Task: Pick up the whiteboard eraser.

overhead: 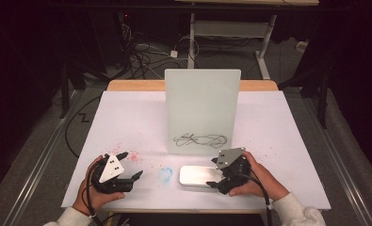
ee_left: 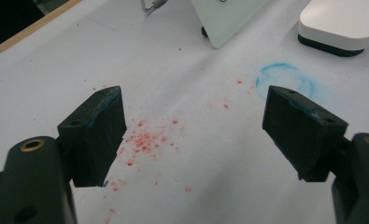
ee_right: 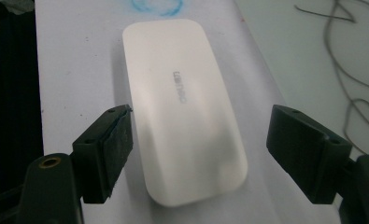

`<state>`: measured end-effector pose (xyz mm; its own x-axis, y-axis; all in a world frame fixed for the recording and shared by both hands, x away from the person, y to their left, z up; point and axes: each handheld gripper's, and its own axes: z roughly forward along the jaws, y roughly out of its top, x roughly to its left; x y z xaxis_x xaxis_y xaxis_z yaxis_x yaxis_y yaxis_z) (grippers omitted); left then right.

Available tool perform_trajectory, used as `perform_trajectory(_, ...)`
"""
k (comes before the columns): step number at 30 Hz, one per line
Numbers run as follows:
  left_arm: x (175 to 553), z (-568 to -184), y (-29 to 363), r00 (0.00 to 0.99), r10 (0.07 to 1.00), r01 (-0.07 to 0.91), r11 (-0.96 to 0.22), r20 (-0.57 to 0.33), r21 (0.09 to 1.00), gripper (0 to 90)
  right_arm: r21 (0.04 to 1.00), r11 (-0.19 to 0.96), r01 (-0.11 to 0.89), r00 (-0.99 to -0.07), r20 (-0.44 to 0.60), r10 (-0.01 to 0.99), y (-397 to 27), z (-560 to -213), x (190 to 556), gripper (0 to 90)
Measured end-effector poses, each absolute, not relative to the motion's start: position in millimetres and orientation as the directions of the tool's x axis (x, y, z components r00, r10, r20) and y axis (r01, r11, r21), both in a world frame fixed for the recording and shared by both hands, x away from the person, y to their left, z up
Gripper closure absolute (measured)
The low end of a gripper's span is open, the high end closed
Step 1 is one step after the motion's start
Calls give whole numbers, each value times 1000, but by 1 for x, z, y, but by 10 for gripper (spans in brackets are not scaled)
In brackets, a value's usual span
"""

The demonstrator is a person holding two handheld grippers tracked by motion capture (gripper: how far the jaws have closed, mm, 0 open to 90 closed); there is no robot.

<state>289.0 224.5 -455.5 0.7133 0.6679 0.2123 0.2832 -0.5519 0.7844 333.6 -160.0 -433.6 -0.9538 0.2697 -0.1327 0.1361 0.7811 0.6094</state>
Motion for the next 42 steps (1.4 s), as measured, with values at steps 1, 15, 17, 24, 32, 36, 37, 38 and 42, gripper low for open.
perform_trajectory(1, 289, -456, 224, 714, 667, 284, -553, 212, 783, 206, 602, 788, 130, -958, -130, 257, -156, -436, 336, 236)
perform_trajectory(15, 289, -457, 224, 726, 658, 293, -559, 200, 776, 206, 530, 841, 107, -981, -82, 176, -126, -456, 351, 267)
perform_trajectory(17, 290, -458, 224, 727, 657, 294, -560, 199, 775, 206, 526, 843, 109, -981, -79, 176, -125, -454, 350, 273)
perform_trajectory(24, 290, -458, 224, 729, 654, 294, -564, 200, 771, 206, 515, 852, 88, -985, -84, 153, -126, -453, 351, 311)
perform_trajectory(32, 289, -457, 224, 730, 654, 294, -564, 200, 772, 206, 522, 847, 103, -978, -101, 181, -128, -453, 348, 312)
perform_trajectory(36, 289, -457, 225, 729, 654, 292, -563, 200, 773, 206, 523, 848, 87, -972, -141, 187, -129, -450, 343, 312)
perform_trajectory(37, 289, -457, 225, 730, 654, 293, -562, 199, 774, 206, 534, 841, 87, -971, -144, 192, -129, -449, 342, 313)
perform_trajectory(38, 289, -457, 225, 729, 655, 292, -561, 199, 774, 206, 542, 835, 95, -970, -140, 201, -130, -448, 341, 313)
perform_trajectory(42, 289, -457, 225, 729, 654, 290, -562, 202, 775, 206, 562, 823, 88, -959, -176, 222, -135, -441, 337, 313)
